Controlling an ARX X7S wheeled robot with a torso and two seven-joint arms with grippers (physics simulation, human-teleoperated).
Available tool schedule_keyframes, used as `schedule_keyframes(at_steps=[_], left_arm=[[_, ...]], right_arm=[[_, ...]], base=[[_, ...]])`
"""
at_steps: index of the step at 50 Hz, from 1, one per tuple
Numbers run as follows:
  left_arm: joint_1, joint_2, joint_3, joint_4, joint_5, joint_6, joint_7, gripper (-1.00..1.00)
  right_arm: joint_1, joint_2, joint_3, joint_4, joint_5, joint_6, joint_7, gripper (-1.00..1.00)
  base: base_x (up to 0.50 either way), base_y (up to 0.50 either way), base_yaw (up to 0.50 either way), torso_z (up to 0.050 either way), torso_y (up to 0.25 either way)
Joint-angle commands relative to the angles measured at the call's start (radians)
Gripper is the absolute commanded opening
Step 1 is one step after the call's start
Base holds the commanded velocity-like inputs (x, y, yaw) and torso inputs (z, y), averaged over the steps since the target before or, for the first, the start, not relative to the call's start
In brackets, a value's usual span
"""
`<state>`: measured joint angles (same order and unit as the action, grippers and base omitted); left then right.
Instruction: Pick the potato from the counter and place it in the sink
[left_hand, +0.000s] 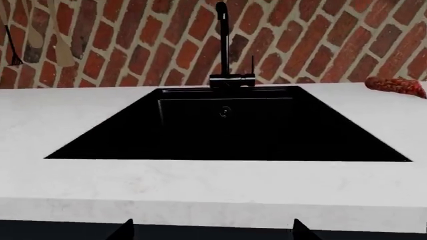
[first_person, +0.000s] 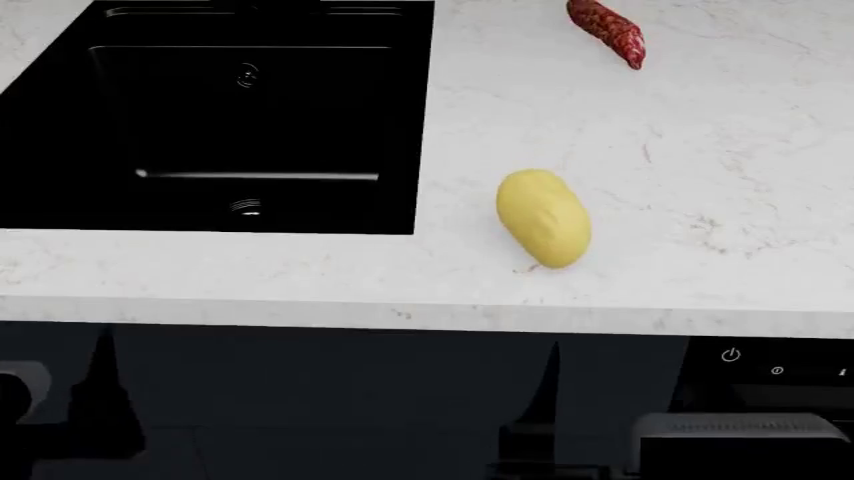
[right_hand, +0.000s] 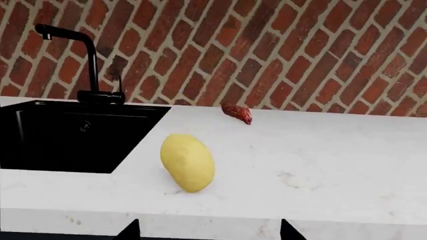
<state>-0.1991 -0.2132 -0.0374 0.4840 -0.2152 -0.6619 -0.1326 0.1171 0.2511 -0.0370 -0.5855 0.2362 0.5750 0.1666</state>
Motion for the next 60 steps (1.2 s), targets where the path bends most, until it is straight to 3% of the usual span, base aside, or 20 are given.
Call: schedule_keyframes(at_steps=[1,10,18,60], left_arm=[[-0.169,-0.073,-0.101,0.112,-0.097,-0.272,0.009,1.0],[-0.3,-0.134,-0.133,0.102,-0.14,-0.393,0.029,1.0],[-0.379,-0.161,-0.131,0.084,-0.14,-0.429,0.023,1.0],[-0.349,-0.15,-0.129,0.122,-0.171,-0.445,0.013,1.0]], right_arm=[[0.131,0.062,0.122,-0.17,0.131,0.308,0.0,1.0],[0.322,0.119,0.216,-0.24,0.262,0.579,-0.017,1.0],[0.424,0.14,0.275,-0.248,0.328,0.698,-0.023,1.0],[0.39,0.126,0.378,-0.28,0.406,0.646,-0.053,1.0]], base=[[0.0,0.0,0.0,0.0,0.0],[0.0,0.0,0.0,0.0,0.0],[0.0,0.0,0.0,0.0,0.0],[0.32,0.18,0.0,0.0,0.0]])
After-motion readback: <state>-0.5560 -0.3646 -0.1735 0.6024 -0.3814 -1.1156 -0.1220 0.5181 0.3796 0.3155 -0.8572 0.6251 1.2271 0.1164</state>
